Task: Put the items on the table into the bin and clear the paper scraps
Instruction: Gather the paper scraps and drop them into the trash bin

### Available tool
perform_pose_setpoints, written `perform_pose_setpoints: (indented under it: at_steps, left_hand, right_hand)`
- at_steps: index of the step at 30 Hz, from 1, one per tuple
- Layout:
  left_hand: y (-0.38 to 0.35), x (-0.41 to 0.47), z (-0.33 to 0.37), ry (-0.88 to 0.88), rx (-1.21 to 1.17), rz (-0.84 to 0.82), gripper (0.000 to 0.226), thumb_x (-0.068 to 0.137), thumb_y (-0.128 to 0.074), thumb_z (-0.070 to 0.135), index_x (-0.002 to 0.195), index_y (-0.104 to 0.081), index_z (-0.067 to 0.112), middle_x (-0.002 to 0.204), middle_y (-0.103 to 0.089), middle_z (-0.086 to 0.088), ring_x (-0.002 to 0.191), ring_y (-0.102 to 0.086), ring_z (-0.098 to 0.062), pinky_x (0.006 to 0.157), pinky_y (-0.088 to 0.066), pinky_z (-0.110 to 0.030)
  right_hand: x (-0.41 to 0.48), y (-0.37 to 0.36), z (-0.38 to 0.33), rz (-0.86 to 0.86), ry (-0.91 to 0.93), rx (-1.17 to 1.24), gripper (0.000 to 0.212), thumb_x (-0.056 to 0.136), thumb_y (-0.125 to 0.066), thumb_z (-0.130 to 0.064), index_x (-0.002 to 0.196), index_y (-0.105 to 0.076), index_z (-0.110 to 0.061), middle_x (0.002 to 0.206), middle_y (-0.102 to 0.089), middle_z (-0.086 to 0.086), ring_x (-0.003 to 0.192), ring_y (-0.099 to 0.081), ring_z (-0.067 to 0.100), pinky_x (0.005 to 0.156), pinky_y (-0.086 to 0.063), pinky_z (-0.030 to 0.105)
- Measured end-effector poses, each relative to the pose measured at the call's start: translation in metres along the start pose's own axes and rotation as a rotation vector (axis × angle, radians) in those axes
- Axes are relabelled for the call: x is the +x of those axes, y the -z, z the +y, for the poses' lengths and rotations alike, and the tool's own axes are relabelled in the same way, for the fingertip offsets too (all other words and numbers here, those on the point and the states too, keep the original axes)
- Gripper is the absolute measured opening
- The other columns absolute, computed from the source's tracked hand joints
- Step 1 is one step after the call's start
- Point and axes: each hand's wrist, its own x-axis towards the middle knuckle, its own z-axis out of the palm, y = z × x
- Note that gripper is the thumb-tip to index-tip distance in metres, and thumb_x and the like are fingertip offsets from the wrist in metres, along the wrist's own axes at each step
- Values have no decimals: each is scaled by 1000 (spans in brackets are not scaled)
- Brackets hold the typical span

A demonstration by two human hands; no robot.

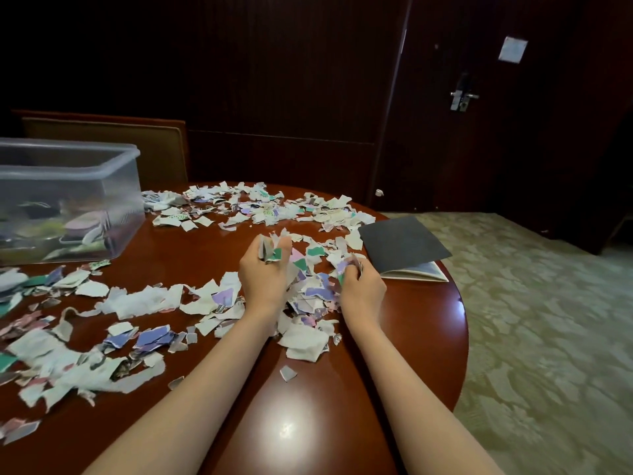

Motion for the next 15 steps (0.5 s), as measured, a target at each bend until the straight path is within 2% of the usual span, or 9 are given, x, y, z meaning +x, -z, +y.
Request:
perform_pose_setpoints:
  at_steps: [2, 4, 6, 8, 9, 11, 12, 13, 15]
  left_hand:
    - [-3, -1, 8, 193, -131, 51, 26, 88, -58, 37, 89, -53, 12, 84, -55, -4, 86, -53, -17, 71, -41, -26]
    - [-8, 0, 17, 412, -281, 118, 43, 88, -59, 39, 120, -46, 14, 108, -58, -2, 111, -50, -19, 85, -39, -29]
    - [-13, 2, 23, 543, -382, 159, 62, 89, -58, 41, 135, -36, 7, 118, -53, -4, 119, -48, -21, 86, -37, -28]
    - [-17, 7, 23, 602, -458, 157, 63, 89, -58, 42, 134, -34, 5, 107, -55, -3, 113, -53, -21, 89, -43, -29]
    - [-18, 9, 22, 617, -499, 156, 62, 88, -58, 43, 133, -35, 7, 98, -56, -2, 103, -57, -19, 90, -46, -31]
    - [-21, 8, 21, 642, -530, 141, 56, 87, -59, 45, 126, -39, 10, 92, -56, -2, 85, -55, -14, 81, -48, -31]
    - [-24, 7, 19, 651, -517, 132, 52, 87, -58, 46, 121, -40, 10, 92, -56, -2, 83, -54, -14, 78, -46, -31]
    - [-27, 5, 18, 654, -506, 131, 48, 87, -57, 46, 114, -41, 9, 89, -55, -2, 83, -54, -15, 77, -46, -31]
    - [-29, 2, 17, 644, -481, 135, 43, 89, -57, 44, 108, -41, 9, 93, -58, -3, 84, -57, -16, 80, -48, -33]
  right_hand:
    - [-6, -3, -7, -6, -107, 169, 27, 97, -39, -15, 97, -63, -3, 76, -57, 6, 72, -50, 19, 64, -40, 32]
    - [-11, -10, -15, -81, -229, 330, 24, 98, -39, -19, 95, -60, -8, 68, -50, 1, 60, -53, 17, 59, -47, 35]
    - [-16, -17, -22, -152, -360, 474, 20, 98, -39, -18, 103, -58, -14, 67, -49, -1, 45, -51, 10, 50, -44, 26]
    - [-20, -21, -27, -167, -508, 618, 21, 97, -41, -18, 105, -60, -14, 64, -46, 1, 48, -42, 11, 51, -35, 23]
    - [-22, -22, -29, -164, -569, 674, 20, 96, -42, -19, 102, -61, -14, 64, -44, 2, 53, -39, 12, 53, -32, 24]
    - [-24, -22, -33, -179, -676, 770, 19, 96, -42, -22, 87, -57, -14, 68, -47, 4, 57, -40, 14, 54, -34, 27]
    - [-24, -23, -35, -188, -725, 844, 23, 97, -40, -22, 82, -54, -13, 70, -50, 5, 59, -44, 16, 58, -40, 30]
    - [-23, -23, -37, -197, -768, 939, 26, 98, -38, -21, 79, -53, -12, 73, -53, 6, 62, -48, 18, 66, -46, 33]
    - [-25, -21, -45, -238, -812, 1108, 31, 101, -35, -22, 79, -55, -10, 78, -58, 9, 68, -54, 22, 83, -48, 40]
